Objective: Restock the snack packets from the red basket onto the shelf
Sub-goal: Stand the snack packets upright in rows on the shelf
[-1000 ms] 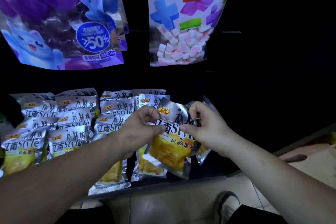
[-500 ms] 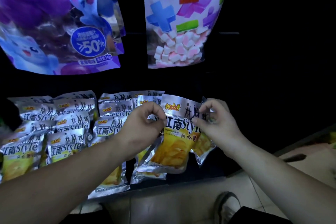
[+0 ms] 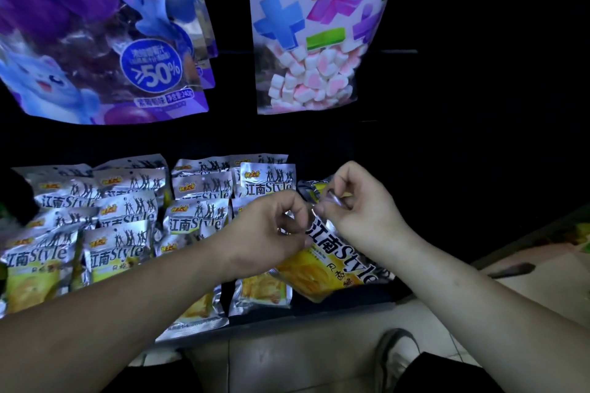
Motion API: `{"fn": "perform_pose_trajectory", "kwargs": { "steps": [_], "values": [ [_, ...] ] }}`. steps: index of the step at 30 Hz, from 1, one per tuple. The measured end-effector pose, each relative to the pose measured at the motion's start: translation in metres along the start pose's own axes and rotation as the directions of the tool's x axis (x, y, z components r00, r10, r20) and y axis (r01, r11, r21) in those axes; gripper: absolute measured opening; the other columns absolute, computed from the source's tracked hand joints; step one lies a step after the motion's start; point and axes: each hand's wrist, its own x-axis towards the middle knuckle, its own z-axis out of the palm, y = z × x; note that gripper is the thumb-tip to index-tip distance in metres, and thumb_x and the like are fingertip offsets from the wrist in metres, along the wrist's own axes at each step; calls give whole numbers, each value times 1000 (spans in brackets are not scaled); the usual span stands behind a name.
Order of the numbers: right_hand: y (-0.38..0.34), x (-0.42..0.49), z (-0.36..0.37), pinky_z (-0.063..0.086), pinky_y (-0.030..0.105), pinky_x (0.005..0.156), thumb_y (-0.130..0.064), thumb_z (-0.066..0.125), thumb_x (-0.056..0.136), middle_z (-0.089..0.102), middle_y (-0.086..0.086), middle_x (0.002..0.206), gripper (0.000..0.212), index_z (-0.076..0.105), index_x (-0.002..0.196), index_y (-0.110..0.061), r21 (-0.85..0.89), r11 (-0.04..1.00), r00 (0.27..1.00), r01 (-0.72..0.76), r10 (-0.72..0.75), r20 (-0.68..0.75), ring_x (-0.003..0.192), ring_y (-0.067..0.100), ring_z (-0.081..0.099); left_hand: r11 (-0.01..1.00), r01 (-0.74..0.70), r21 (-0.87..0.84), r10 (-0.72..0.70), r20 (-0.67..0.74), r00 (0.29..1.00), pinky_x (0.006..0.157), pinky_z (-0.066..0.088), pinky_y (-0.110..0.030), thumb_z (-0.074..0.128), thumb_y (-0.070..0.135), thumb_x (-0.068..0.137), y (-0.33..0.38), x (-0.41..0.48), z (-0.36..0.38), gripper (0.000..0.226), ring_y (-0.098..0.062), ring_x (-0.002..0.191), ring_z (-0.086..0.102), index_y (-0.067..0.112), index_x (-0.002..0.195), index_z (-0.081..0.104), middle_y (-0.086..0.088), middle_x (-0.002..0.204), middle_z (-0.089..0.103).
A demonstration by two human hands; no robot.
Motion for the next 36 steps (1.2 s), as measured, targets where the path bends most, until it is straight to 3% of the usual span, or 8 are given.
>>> {"fn": "perform_pose_trajectory", "kwargs": {
  "steps": [4,8,13,18,21,26,31,36],
  "values": [
    [1,2,-2,45,21,63,10,67,88,54,7,79,45,41,77,-26,4,1000,1000,3,-3,-31,67,12,49,999,3,41,-2,-18,1000,70,59,-32,72,-2,90,-10,4,-6,29,-24,92,71,22,84,56,-1,109,72],
    [3,4,-8,49,22,66,9,70,87,58,19,82,41,42,77,-20,-52,999,999,15,-16,-37,68,15,58,999,26,43,-22,-84,996,73,61,-47,70,-2,92,-21,6,-7,25,-25,82,73,15,80,56,-9,89,74],
    [14,6,-18,57,46,78,4,71,89,65,19,87,40,48,74,-25,-118,992,992,-54,39,-118,83,35,66,1000,12,29,-7,-164,986,79,62,-52,63,-14,90,-25,9,-10,37,-23,88,75,19,73,57,-3,86,75],
    [22,8,-29,49,25,69,8,68,90,63,8,83,44,47,75,-28,-26,994,994,-107,106,-19,75,11,60,998,-55,-2,53,-218,974,71,58,-52,56,-20,90,-19,11,-16,42,-30,89,72,17,70,57,-14,88,72],
    [26,8,-29,48,28,66,9,63,90,57,-13,75,46,49,75,-31,-160,986,998,-54,57,14,72,8,54,997,-65,39,72,-219,973,76,59,-43,55,-19,90,-22,11,-17,47,-26,87,72,23,71,58,-13,87,70],
    [20,10,-21,46,45,59,11,49,90,52,-2,79,47,48,82,-35,-289,952,995,98,-92,34,80,33,63,993,-69,92,85,-179,980,69,56,-48,62,-3,93,-21,5,-9,36,-18,93,69,31,85,57,3,98,69],
    [11,10,-20,50,57,63,14,54,83,46,1,74,50,38,76,-33,-374,904,978,207,-182,100,71,35,49,967,-189,169,210,-115,971,59,53,-48,62,8,95,-7,7,-7,26,-34,84,64,31,102,53,0,92,63],
    [15,7,-18,51,56,58,2,64,87,49,0,68,46,39,76,-35,-451,873,983,184,-154,102,65,29,54,908,-279,311,313,-62,948,58,51,-29,59,-4,93,-5,16,-3,28,-13,81,64,23,89,58,1,106,60]
  ]
}}
